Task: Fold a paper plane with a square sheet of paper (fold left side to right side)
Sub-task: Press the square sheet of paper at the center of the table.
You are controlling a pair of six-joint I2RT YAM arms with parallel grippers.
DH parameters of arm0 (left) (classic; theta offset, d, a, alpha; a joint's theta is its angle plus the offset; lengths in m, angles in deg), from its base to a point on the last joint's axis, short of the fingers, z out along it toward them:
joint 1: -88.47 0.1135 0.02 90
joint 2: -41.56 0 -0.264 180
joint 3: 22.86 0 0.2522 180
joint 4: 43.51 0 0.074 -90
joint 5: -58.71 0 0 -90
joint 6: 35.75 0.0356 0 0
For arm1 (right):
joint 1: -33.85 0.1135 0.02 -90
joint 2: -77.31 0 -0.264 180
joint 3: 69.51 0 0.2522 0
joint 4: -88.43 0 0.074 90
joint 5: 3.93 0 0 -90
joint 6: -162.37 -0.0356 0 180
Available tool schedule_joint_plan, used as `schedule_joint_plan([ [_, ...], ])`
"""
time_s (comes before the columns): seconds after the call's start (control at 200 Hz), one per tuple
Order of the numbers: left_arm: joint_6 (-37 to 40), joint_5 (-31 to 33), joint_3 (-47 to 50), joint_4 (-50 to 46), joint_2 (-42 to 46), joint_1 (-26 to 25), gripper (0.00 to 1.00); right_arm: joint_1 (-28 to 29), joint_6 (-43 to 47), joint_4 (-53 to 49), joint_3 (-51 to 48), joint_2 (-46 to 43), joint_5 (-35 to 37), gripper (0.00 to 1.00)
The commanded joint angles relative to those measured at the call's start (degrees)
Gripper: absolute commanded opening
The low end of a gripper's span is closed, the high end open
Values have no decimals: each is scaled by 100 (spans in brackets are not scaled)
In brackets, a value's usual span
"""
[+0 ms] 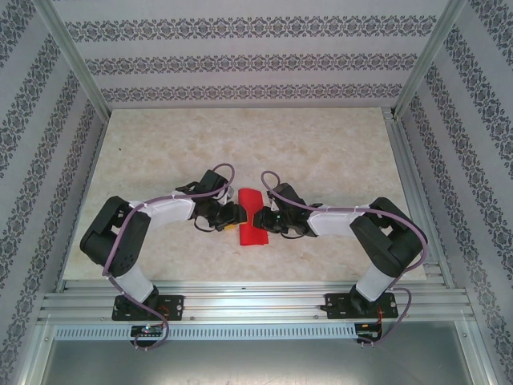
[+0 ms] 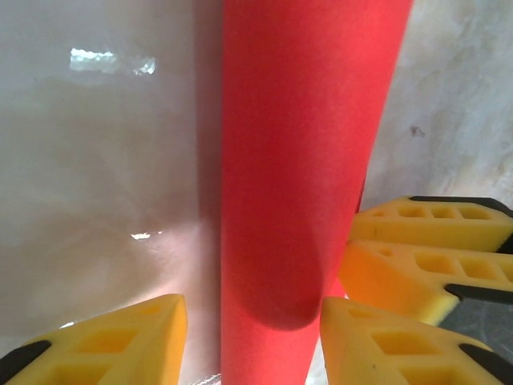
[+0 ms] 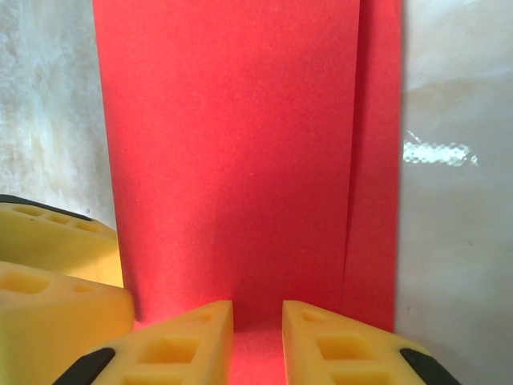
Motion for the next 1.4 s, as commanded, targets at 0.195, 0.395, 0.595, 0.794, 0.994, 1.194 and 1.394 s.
schedule_joint_plan([
  [0.195,54,-59,-98,262,-164,-4,42,3,45,-94,170,-174,63,25],
  [0.395,15,-57,-120,278,-208,-7,42,-227,262,-586,101,-752,229,28],
  [0.595,-8,-28,-173,277,-243,-9,42,-758,548,-1094,-234,-1341,410,33],
  [0.794,-21,65,-195,233,-267,-2,43,-1027,613,-1185,-470,-1594,409,33],
  [0.994,18,64,-269,159,-347,-12,43,-1038,609,-1140,-472,-1518,348,33],
  [1.194,110,95,-322,35,-392,-14,43,-1039,608,-1087,-458,-1455,295,33],
  [1.394,240,128,-400,-121,-443,-63,42,-1030,604,-1078,-454,-1429,284,33],
])
